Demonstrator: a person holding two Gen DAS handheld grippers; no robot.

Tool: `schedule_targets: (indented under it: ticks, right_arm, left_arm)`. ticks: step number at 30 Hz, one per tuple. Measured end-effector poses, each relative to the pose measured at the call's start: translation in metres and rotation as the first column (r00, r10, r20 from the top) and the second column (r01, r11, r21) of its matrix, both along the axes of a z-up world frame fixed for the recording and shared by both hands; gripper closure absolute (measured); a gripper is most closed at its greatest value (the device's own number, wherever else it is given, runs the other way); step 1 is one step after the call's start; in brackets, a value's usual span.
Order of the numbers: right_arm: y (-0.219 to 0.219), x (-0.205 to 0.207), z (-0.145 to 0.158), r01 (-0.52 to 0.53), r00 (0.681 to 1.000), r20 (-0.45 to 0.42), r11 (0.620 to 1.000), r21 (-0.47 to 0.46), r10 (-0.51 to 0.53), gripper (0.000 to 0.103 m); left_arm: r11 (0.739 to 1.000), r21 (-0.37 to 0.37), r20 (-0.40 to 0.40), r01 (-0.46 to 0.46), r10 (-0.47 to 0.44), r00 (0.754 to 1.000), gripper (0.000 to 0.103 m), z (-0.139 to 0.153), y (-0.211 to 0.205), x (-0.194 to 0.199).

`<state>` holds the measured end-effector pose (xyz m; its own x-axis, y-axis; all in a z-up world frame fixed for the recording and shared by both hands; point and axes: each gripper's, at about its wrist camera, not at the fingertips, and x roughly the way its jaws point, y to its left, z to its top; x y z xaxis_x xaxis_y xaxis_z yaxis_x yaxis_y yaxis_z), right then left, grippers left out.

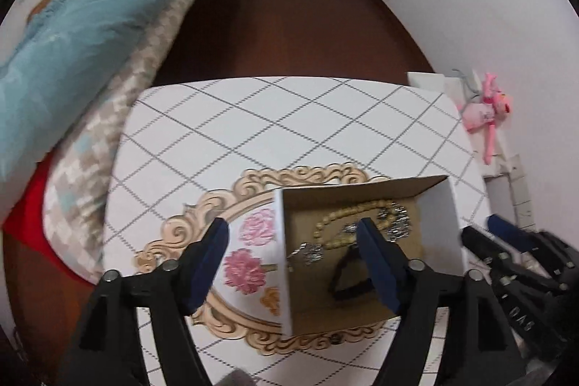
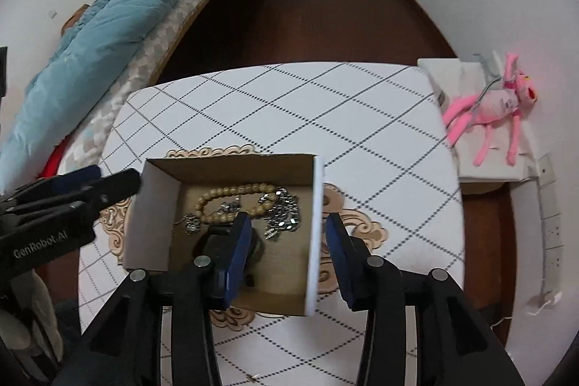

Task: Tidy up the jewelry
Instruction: 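Carry the chain and charm into the box while both tools open, then withdraw both tools from the box toward the last small pieces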

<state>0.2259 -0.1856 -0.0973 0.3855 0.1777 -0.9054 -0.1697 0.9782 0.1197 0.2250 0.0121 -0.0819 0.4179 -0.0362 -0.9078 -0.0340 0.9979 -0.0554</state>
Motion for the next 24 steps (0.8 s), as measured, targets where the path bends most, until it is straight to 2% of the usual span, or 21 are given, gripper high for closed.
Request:
schedule_targets:
  ticks: [2,3,4,6,17,24]
  right_arm:
    - [0.0,-0.002,0.001,0.005,1.0,0.014,0.999,-0.036,-0.004,0.049]
    - [0.0,-0.005,0.0,0.01,1.0,0.022,0.998,-0.07,-0.008,0.033]
    - [-0.001,-0.006,-0.001,0.013,1.0,0.026,0.996,-0.093,-0.01,0.014]
    - [0.0,-0.01,-0.003,0.017,0.999,0.032,0.992,-0.124,-0.013,0.004]
    - [-0.003,-0.024,-0.008,0.039,0.999,0.042,0.987,-0.156,-0.033,0.0]
    - [-0.005,-0.036,0.004,0.056,0.996,0.077,0.986,-0.154,-0.045,0.0]
  left_arm:
    - [1.0,0.027,0.025,-0.003,0.002,1.0,0.011,0.0,0.001,-0.007]
    - [0.999,0.033,0.032,-0.005,0.004,0.999,0.002,-0.001,0.002,-0.009]
    - [0.999,0.049,0.037,-0.009,0.007,0.999,0.0,-0.004,0.002,-0.013]
    - [0.998,0.062,0.026,-0.017,0.016,1.0,0.0,-0.008,0.002,-0.018]
    - [0.997,0.058,0.004,-0.051,0.051,0.999,0.0,-0.023,0.0,-0.041]
    - [0.996,0.063,0.061,-0.067,0.063,0.996,0.0,-0.005,-0.002,-0.056]
